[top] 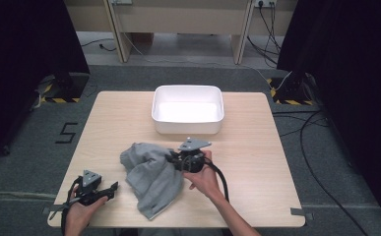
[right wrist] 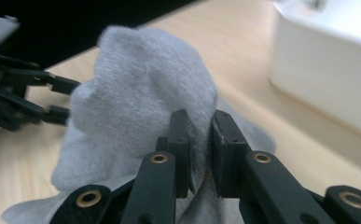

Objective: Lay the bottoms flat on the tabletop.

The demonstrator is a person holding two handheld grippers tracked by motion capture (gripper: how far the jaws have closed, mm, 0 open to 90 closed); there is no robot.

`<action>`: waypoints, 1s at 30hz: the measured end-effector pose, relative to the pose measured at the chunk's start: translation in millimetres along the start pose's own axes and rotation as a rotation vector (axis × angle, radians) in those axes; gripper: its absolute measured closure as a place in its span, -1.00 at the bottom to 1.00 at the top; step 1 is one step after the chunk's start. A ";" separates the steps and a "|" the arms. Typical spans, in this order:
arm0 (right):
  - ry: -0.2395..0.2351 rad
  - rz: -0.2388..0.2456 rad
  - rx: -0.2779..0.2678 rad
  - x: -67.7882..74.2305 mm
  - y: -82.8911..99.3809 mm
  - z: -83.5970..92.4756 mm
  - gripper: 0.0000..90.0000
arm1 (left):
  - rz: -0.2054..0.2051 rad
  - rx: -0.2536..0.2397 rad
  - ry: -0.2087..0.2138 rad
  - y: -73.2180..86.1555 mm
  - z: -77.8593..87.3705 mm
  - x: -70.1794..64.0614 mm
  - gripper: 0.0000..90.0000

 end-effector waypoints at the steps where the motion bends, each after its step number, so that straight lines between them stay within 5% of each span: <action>1: 0.000 0.000 0.000 0.0 0.0 0.0 0.77 | 0.000 0.000 0.000 0.0 0.0 0.0 -0.33; 4: 0.080 0.006 0.103 -36.8 32.2 7.7 0.74 | -0.002 0.001 -0.001 -0.2 -0.4 -0.2 -0.33; 7: 0.103 0.010 0.153 -49.8 52.1 9.4 0.73 | 0.000 0.004 -0.002 -0.6 -0.5 -0.2 -0.33; 10: 0.116 -0.012 0.149 -54.6 55.5 10.1 0.69 | 0.000 0.001 -0.003 -0.6 -1.3 -2.3 -0.34; 11: 0.127 0.018 0.146 -57.2 54.1 10.5 0.53 | -0.004 0.004 0.004 -1.1 -2.1 -3.9 -0.34; 18: 0.204 0.080 0.162 -48.0 40.4 20.4 0.05 | 0.107 -0.014 0.073 -4.7 -3.2 -8.5 -0.32; 22: 0.194 0.076 0.125 -34.7 26.7 36.9 -0.06 | 0.114 -0.029 0.102 -10.9 -10.2 -16.0 -0.31; 27: 0.114 0.106 0.112 -5.0 20.5 48.2 -0.10 | 0.096 -0.036 0.139 -27.1 -27.2 -29.8 -0.32; 30: 0.047 0.119 0.104 21.4 22.6 47.1 -0.12 | 0.131 -0.036 0.183 -34.9 -41.5 -36.9 -0.32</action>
Point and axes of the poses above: each handheld gripper's, and its own axes: z roughly backward along the jaws, y roughly out of its underside, x roughly to its left, the point moved 3 cm from there along -z, roughly forward along the jaws, and after that the axes turned 15 degrees about -x, right-handed, at the moved point
